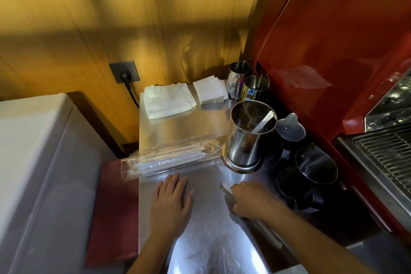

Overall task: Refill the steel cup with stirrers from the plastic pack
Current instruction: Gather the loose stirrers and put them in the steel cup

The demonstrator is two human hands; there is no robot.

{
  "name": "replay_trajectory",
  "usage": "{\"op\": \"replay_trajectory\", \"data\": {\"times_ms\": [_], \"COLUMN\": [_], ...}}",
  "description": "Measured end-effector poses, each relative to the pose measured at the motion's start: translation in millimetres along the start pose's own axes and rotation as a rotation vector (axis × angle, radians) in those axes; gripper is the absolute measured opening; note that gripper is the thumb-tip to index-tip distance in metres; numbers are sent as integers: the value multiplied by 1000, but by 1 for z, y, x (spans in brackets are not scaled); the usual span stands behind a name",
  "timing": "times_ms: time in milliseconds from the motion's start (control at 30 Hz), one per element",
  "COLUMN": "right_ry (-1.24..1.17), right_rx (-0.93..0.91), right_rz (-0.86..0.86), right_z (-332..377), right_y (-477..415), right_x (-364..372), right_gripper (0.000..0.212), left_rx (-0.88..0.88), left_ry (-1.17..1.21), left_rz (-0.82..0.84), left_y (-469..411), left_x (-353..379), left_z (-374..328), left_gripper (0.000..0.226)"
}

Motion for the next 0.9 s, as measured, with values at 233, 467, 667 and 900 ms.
{"op": "replay_trajectory", "data": {"times_ms": [233, 467, 667, 900], "right_ry": [-394, -618, -632, -448], "right_rx": [-38, -101, -169, 51], "right_rz": [-43, -504, -942, -784], "right_z": [-10, -11, -23, -50], "right_y": [8, 36, 53, 21], "right_x": [-60, -167, -214, -191], "right_gripper": [9, 23, 9, 11], "left_rx": [4, -7, -10, -9], "left_ry": [1, -10, 0, -7], "left_rz": [-9, -4, 17, 2], "left_y": [0, 0, 0, 0], "left_x": [1, 3, 3, 3], "left_z": [1, 2, 3, 3], "left_gripper": [52, 52, 52, 50]}}
Point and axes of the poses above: each hand's wrist, its own y-axis away from the middle knuckle, its own x-axis out of the palm, z = x × y, the point moved 2 cm from there along -y, towards the middle knuckle, and after that the axes turned 2 degrees about -x, right-handed, at the moved point
